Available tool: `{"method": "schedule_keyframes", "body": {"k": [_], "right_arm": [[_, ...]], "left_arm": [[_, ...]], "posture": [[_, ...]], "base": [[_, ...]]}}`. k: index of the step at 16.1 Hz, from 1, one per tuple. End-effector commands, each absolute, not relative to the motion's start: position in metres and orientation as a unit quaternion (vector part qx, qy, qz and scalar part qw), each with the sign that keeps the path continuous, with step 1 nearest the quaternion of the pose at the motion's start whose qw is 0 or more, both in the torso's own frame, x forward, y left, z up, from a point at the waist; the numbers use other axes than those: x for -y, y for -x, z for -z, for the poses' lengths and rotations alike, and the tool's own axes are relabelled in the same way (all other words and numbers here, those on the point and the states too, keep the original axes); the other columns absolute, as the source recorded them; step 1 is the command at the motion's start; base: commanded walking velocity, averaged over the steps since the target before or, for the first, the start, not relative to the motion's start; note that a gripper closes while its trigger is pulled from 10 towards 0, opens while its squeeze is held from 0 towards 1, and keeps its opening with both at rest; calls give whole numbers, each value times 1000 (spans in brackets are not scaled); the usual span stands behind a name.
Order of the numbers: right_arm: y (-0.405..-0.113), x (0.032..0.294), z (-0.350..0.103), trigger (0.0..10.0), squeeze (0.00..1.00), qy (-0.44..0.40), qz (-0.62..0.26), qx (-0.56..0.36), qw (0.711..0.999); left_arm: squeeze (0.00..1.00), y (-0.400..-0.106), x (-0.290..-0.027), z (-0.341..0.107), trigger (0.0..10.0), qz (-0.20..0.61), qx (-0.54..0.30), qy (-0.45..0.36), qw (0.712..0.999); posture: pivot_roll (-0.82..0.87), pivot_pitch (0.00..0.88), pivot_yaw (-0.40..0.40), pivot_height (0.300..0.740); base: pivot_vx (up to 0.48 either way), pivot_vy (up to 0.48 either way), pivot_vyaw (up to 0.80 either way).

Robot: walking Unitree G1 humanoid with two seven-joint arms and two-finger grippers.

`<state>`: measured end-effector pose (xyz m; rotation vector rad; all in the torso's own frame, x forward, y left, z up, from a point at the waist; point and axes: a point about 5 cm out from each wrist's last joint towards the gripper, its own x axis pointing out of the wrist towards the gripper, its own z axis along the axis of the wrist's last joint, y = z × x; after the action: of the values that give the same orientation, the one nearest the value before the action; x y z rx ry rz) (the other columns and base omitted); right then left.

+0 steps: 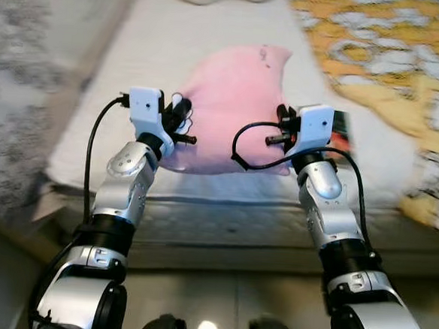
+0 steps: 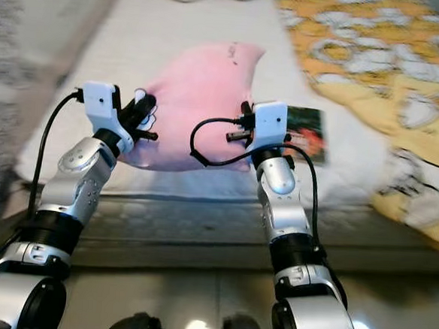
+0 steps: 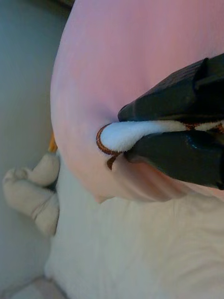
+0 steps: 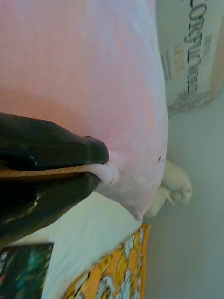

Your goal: Clean up the room

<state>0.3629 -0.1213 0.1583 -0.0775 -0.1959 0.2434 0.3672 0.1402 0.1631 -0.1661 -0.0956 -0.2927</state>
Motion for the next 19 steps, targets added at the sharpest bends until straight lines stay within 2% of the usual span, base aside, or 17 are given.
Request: {"method": "schedule_keyframes", "body": {"k": [1,8,10,14,19], "right_arm": [[-365,137,-162,10000,67,38,-93,106,989],[-366,135,-161,10000,71,43,-105,104,988],[-366,135,-161,10000,71,44,-105,103,988],[-365,133,-159,10000,71,43,-104,101,988],[-365,134,-159,10000,71,45,-104,102,988]], "left_arm": [[0,-368,-148,-168,10000,126,58,82,987],[0,-373,-151,-168,10000,114,45,68,990],[0,-374,-148,-169,10000,122,48,46,990],[0,-372,-144,-168,10000,132,50,38,989],[0,-374,-145,-170,10000,120,49,39,991]], "posture": [[-114,0,48,703],[-113,0,40,703],[-113,0,40,703],[-115,0,44,703],[-119,0,48,703]], "base": [[0,428,0],[57,411,0],[435,0,0],[0,0,0],[467,0,0]]}}
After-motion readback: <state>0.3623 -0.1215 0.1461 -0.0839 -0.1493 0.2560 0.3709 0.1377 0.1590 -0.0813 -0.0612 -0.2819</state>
